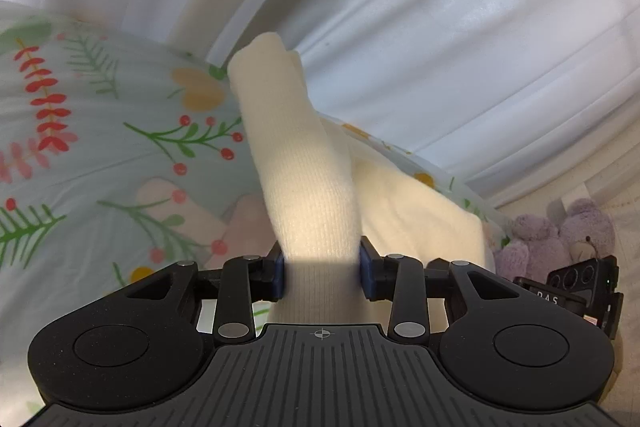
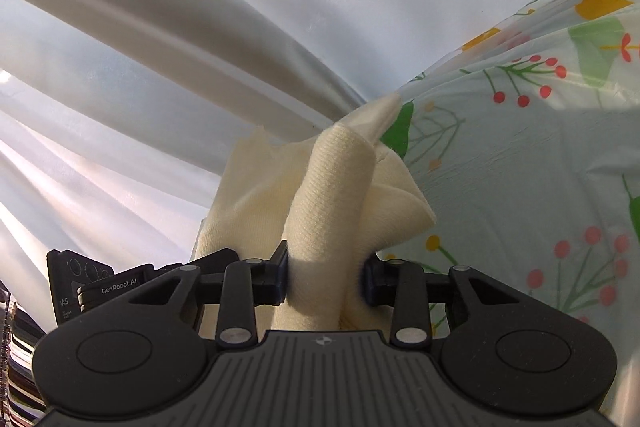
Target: Fold small clothes
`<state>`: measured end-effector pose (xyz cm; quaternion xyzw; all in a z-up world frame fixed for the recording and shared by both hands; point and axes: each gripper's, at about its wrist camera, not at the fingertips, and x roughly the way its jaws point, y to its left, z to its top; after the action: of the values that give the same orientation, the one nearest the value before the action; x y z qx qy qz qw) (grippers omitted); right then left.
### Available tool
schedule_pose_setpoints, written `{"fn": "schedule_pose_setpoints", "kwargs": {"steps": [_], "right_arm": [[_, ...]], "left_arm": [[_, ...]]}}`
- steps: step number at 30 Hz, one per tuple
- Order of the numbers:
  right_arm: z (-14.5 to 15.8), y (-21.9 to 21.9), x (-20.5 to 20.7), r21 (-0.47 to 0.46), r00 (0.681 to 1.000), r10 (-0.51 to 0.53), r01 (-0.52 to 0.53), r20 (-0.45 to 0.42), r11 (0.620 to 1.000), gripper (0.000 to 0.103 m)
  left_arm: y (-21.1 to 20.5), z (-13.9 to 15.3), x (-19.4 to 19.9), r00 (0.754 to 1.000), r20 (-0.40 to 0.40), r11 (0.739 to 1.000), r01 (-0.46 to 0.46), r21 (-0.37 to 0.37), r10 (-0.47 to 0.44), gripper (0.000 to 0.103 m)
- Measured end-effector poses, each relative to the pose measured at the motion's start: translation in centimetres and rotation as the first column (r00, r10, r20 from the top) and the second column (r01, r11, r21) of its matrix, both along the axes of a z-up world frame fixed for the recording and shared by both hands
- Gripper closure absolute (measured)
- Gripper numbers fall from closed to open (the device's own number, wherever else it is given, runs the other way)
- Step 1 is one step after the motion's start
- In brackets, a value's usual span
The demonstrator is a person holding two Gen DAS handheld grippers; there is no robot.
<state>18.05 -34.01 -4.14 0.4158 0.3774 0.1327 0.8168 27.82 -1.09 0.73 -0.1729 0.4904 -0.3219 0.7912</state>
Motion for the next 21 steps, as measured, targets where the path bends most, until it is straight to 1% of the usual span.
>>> {"fn": "schedule_pose_setpoints", "kwargs": {"steps": [5, 8, 12, 13, 14, 16, 17, 18, 19, 20, 21], "right_arm": [[-1.4, 3.9, 0.3, -0.019, 0.998, 0.046, -0.047, -0.046, 0.999, 0.07], [-2.4, 5.6, 0.3, -0.039, 0.994, 0.07, -0.073, -0.079, 0.997, 0.069], [-2.4, 6.3, 0.0, -0.097, 0.994, 0.073, -0.081, -0.087, 0.992, 0.069], [-2.3, 6.2, 0.1, -0.108, 0.993, 0.073, -0.083, -0.089, 0.991, 0.067], [-2.3, 6.3, 0.1, -0.133, 0.993, 0.072, -0.084, -0.093, 0.988, 0.065], [-1.9, 6.5, -0.1, -0.242, 0.993, 0.051, -0.075, -0.105, 0.967, 0.056], [-1.4, 6.2, -0.5, -0.309, 0.995, 0.017, -0.048, -0.1, 0.95, 0.055], [-1.0, 5.6, -1.1, -0.374, 0.996, -0.033, 0.001, -0.078, 0.927, 0.055], [-0.4, 5.2, -1.7, -0.438, 0.995, -0.084, 0.057, -0.044, 0.897, 0.054], [0.4, 4.9, -2.4, -0.5, 0.993, -0.121, 0.105, 0.001, 0.86, 0.054], [1.0, 4.9, -2.7, -0.53, 0.992, -0.121, 0.12, 0.033, 0.839, 0.054]], "left_arm": [[3.4, -1.7, -1.1, 0.997, -0.03, 0.996, -0.073, 0.044, 0.075, 0.064], [4.8, -2.8, -1.9, 0.995, -0.039, 0.993, -0.093, 0.069, 0.096, 0.064], [5.6, -3.6, -2.3, 0.992, -0.029, 0.989, -0.117, 0.087, 0.12, 0.062], [5.6, -3.7, -2.3, 0.991, -0.029, 0.987, -0.126, 0.096, 0.129, 0.061], [5.7, -3.7, -2.3, 0.989, -0.027, 0.984, -0.139, 0.112, 0.143, 0.059], [6.0, -3.5, -2.5, 0.986, -0.001, 0.975, -0.162, 0.153, 0.165, 0.058], [6.5, -3.2, -2.7, 0.98, 0.042, 0.963, -0.198, 0.183, 0.193, 0.057], [6.9, -2.7, -3.0, 0.966, 0.106, 0.943, -0.252, 0.219, 0.234, 0.057], [7.4, -2.2, -3.2, 0.944, 0.176, 0.911, -0.319, 0.262, 0.28, 0.057], [7.7, -1.9, -3.2, 0.921, 0.229, 0.88, -0.373, 0.293, 0.314, 0.057], [8.1, -1.6, -2.8, 0.899, 0.269, 0.851, -0.421, 0.314, 0.345, 0.057]]}}
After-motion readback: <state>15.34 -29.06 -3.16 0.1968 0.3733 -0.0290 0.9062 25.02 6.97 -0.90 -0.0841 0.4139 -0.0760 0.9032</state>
